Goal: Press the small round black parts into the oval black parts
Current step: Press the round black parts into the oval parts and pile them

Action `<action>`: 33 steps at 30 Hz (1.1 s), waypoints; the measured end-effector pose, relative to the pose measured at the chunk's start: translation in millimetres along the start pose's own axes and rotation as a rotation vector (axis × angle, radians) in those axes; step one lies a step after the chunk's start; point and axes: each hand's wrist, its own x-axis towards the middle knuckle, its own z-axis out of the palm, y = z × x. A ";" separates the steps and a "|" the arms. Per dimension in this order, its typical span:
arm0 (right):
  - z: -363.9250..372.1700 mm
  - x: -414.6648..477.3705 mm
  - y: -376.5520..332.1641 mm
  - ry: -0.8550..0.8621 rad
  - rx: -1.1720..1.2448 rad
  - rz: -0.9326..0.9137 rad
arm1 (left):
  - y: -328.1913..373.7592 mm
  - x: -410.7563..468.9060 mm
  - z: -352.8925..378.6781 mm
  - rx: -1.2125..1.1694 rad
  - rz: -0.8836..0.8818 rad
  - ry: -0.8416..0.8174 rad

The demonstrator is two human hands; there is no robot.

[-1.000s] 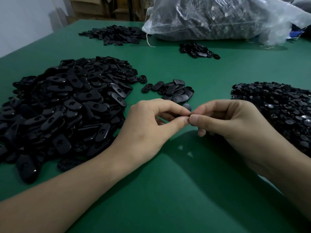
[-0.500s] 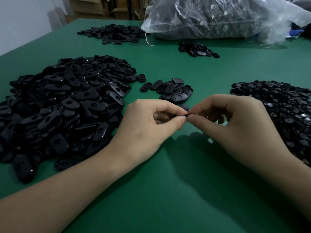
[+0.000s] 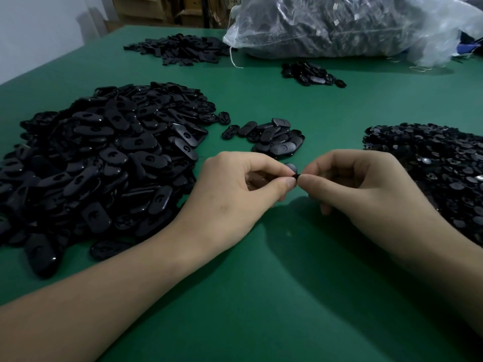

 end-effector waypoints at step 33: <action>-2.3 1.1 1.7 0.087 0.069 -0.032 | 0.6 1.9 -1.5 -0.102 0.067 -0.021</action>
